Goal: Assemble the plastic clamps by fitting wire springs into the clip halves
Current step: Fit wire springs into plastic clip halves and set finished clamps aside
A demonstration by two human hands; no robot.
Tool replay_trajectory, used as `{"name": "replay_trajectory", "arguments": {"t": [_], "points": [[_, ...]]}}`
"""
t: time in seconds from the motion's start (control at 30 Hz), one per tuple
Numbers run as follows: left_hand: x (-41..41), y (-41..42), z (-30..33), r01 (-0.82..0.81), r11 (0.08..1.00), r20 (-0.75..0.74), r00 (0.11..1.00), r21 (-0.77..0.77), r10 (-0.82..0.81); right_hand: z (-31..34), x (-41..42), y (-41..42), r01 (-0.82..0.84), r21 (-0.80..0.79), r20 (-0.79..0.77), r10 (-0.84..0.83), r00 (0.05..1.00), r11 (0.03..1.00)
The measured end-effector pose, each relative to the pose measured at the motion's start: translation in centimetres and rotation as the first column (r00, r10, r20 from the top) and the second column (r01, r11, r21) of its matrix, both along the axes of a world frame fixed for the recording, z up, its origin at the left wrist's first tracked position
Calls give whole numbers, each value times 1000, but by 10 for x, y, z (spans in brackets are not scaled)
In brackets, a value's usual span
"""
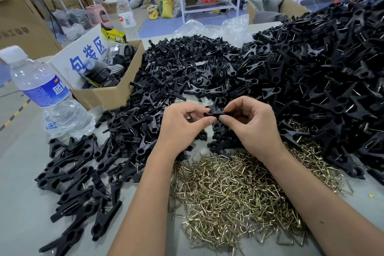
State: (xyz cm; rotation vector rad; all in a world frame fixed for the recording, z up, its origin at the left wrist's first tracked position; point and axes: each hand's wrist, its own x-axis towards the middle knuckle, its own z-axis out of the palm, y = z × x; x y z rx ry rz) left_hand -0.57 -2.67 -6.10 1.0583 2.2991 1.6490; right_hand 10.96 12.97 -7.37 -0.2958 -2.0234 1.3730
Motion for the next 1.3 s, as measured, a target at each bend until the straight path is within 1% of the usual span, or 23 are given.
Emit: {"name": "replay_trajectory", "arguments": {"t": [0.07,0.17,0.23,0.37,0.43,0.5,0.63,0.8,0.9,0.97,1.17,1.3], "points": [[0,-2,1,33,999,54,998,25,-34,-1,-1,0,-18,0,3,18,1000,1000],[0,0,3,85,995,96,991,60,-90,-2,-2,2,-32,-17,-7,32,999,999],[-2,0,3,107,991,137,984,75,-117,-2,-2,4,-50,-50,-12,50,999,997],[-1,-3,3,175,971,273,938,163,-215,0,-4,3,-60,-155,-34,56,998,986],[0,2,3,122,973,304,936,195,-178,0,-4,2,-66,-179,-39,60,997,982],[3,8,1,60,977,311,942,205,-123,0,-4,0,-67,-140,-38,63,997,988],[9,13,0,64,963,358,920,261,-158,3,-2,-3,-64,-68,-27,63,998,996],[11,14,2,-4,955,436,890,297,-132,5,-1,-4,-120,-65,-31,118,992,991],[8,12,3,-18,947,500,853,322,-154,4,-1,-2,-100,-166,-81,87,993,981],[8,11,3,-10,944,517,839,329,-171,3,-1,-1,-82,-224,-108,59,992,971],[10,12,4,5,949,514,840,317,-176,2,-2,-1,-107,-282,-131,72,989,953],[11,13,5,-17,948,517,842,317,-158,3,-2,-1,-115,-297,-130,79,988,948]]}}
